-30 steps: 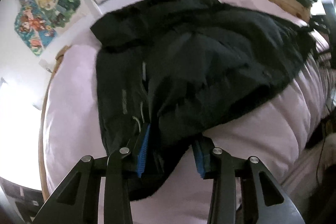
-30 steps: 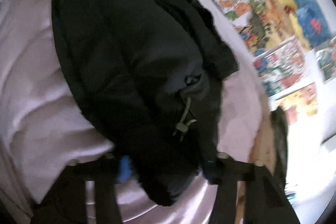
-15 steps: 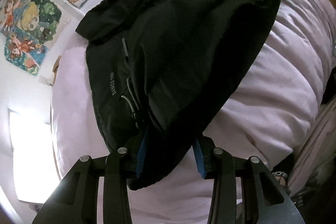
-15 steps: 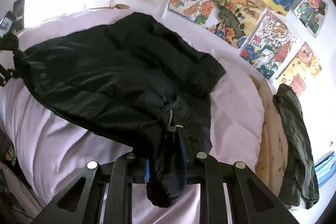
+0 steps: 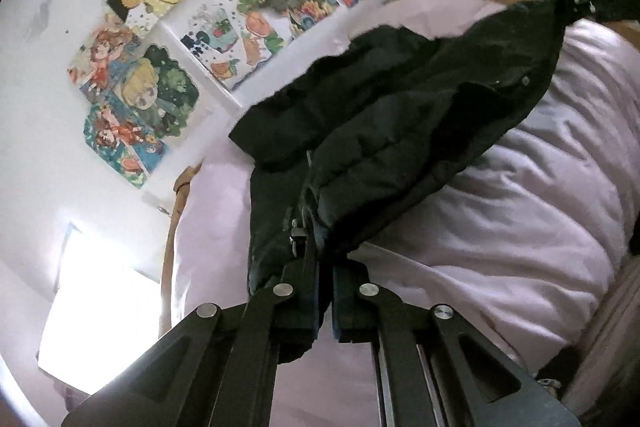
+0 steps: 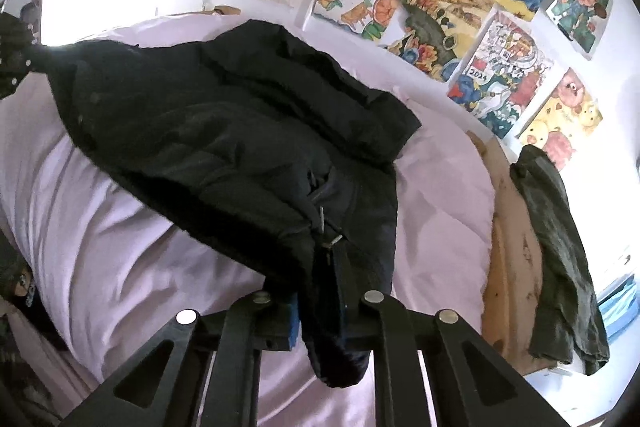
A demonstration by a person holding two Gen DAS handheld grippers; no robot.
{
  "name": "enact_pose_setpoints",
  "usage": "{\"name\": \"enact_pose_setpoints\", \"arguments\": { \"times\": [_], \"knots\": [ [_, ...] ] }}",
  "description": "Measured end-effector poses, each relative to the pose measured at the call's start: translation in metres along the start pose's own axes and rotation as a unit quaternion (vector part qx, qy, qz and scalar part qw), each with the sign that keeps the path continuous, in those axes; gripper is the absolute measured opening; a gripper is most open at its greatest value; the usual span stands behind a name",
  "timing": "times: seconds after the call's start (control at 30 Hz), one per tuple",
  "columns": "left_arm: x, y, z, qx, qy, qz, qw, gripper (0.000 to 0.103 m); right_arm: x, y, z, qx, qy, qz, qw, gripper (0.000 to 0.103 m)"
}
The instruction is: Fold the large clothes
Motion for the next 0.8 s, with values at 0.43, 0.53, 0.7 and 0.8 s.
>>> {"name": "enact_pose_setpoints", "arguments": {
  "times": [0.43, 0.53, 0.7, 0.8],
  "knots": [
    [0.053, 0.048, 0.075, -0.026, 0.116, -0.002, 0.9930, 0.003, -0.037, 0.049, 0.050, -0.046, -0.045, 0.006, 0.998, 0.013],
    [0.083, 0.041, 0.110, -0.021, 0.160, -0.002, 0.9869, 0.003, -0.063, 0.045, 0.083, -0.060, -0.055, -0.011, 0.997, 0.013],
    [0.128, 0.018, 0.169, -0.022, 0.182, 0.034, 0.9824, 0.003, -0.102, 0.032, 0.142, -0.080, -0.079, -0.038, 0.993, 0.013],
    [0.150, -0.007, 0.197, -0.020, 0.192, 0.056, 0.9795, 0.003, -0.127, 0.016, 0.174, -0.081, -0.098, -0.039, 0.991, 0.013]
  ]
}}
Point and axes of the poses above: each gripper's, at about its wrist camera, not at the fingertips, and y roughly against the way its jaws point, x to its left, z to its top, the point moved 8 cm from there along -y, roughly the way its jaws point, and after that the axes turned 14 degrees about x, right-handed, at the moved point
